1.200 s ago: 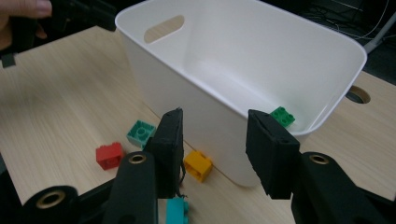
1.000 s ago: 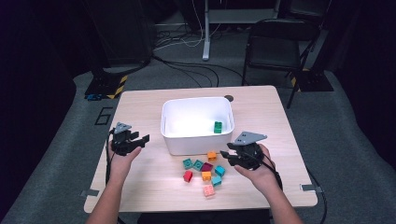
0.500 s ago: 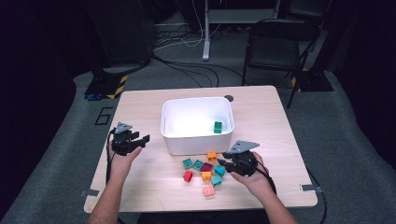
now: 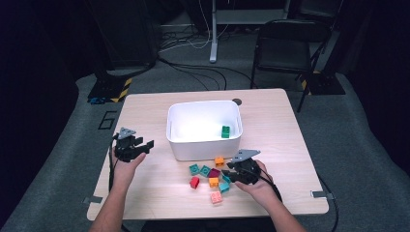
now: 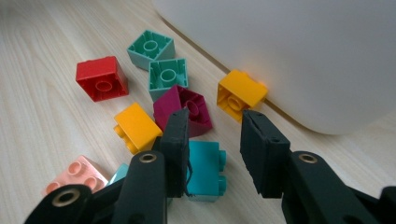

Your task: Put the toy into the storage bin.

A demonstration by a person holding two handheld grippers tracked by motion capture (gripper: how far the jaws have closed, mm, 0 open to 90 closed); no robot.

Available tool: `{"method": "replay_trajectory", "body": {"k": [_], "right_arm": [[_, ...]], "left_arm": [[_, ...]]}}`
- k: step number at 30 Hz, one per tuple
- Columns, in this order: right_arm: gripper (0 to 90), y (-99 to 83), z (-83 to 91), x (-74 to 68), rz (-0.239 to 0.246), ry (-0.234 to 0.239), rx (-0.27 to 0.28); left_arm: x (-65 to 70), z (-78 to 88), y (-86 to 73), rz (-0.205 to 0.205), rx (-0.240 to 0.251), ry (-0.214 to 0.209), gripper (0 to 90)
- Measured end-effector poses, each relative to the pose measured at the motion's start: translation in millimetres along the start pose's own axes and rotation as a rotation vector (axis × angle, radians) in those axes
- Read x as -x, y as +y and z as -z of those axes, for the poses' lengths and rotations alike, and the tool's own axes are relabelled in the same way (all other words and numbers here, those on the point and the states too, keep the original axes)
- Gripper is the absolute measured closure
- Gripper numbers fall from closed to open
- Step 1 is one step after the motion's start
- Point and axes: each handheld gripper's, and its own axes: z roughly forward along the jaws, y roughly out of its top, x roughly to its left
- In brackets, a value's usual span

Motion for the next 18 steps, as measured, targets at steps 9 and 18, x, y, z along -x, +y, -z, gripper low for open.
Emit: {"method": "replay_trajectory", "body": {"k": [9,18], "right_arm": [[61.5,-5.3,-11.6,2.7,-0.014,0.024,-0.036],[65.8,-8.0,-17.2,1.6,-0.001,0.036,-0.081]], "left_arm": [[-1.4,-0.7,0.2,0.006,-0.004,0.000,44.8],[-1.2,-1.3,0.4,0.006,-0.002,-0.002,44.7]]}}
